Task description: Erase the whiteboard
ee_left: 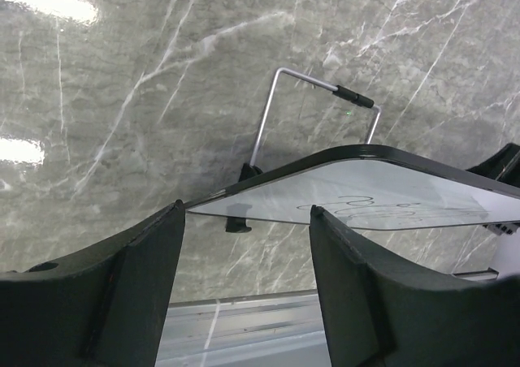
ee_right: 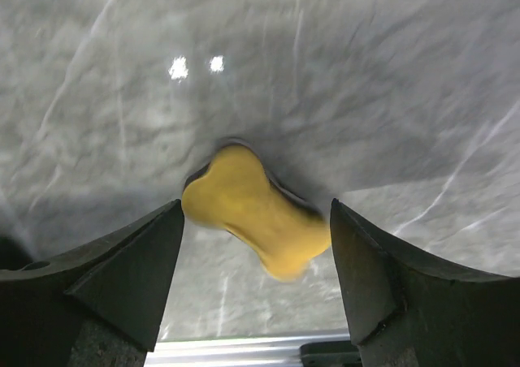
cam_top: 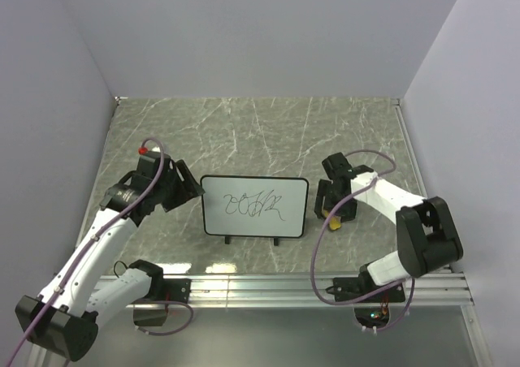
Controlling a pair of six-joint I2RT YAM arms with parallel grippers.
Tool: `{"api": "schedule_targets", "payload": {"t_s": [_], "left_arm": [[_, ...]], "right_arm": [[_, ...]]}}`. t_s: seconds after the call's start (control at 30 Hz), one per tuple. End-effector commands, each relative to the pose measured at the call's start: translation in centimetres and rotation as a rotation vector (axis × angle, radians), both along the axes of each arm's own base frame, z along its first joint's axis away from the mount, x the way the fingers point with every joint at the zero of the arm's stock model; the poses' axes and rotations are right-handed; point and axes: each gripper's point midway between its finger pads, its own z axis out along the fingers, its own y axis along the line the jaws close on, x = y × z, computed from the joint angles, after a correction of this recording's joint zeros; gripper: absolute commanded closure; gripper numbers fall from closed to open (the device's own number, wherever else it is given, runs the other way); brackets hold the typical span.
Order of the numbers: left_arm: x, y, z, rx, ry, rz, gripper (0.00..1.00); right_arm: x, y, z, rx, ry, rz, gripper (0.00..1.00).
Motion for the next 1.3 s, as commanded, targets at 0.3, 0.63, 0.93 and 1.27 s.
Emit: {"api": "schedule_targets", "payload": {"t_s": [0.3,0.63,0.93,1.27], "left_arm": [[-0.7,0.4,0.8,-0.003,-0.053,-0.004,0.32],[-0.7,0.5,1.2,0.001,-0.061,-0.006,0.34],[-1.9,0.9,1.5,0.0,-0.07,-0.008,0.34],[-2.3,1.1,1.5,0.008,-0.071,-0.016,0.33]], "right_arm": [[1.9,-0.7,3.6,-0.146,-0.077,0.088,0.21],[0.8,1.0,0.6,-0.119,-0.001,0.165,0.23],[0.4,1.0,-1.0,-0.169,0.049,0.171,0.28],[0.2,0.6,-1.2,-0.198,0.06,0.146,0.65]]}}
